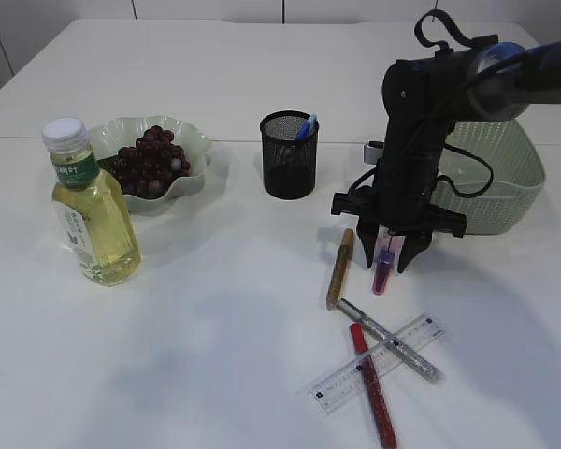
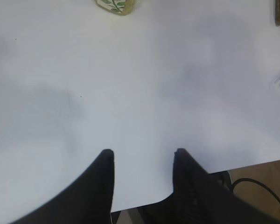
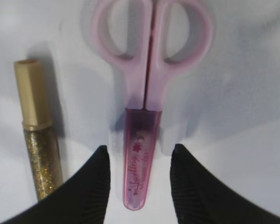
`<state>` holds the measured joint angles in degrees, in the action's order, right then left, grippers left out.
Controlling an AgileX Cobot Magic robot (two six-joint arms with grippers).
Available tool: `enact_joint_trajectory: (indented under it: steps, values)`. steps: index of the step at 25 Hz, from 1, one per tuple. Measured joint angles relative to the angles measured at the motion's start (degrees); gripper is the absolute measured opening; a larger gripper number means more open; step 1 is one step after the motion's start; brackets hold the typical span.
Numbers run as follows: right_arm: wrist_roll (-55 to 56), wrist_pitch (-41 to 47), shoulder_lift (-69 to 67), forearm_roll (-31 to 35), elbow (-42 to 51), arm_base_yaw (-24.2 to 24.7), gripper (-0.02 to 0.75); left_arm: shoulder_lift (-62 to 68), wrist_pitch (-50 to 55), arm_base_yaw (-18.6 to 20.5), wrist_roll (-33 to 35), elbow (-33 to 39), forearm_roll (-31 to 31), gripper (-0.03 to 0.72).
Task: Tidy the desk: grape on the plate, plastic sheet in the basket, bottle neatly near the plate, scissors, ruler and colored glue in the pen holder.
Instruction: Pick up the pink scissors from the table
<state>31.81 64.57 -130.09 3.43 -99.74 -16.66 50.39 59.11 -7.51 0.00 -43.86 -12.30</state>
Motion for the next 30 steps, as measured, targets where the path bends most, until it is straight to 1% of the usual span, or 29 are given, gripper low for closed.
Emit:
enact_joint_trajectory:
  steps: [30]
  values:
    - [0.0,-0.7,-0.9,-0.9,0.0,0.0,0.345,0.0,-0.1,0.0,0.0,0.0,0.0,0.309]
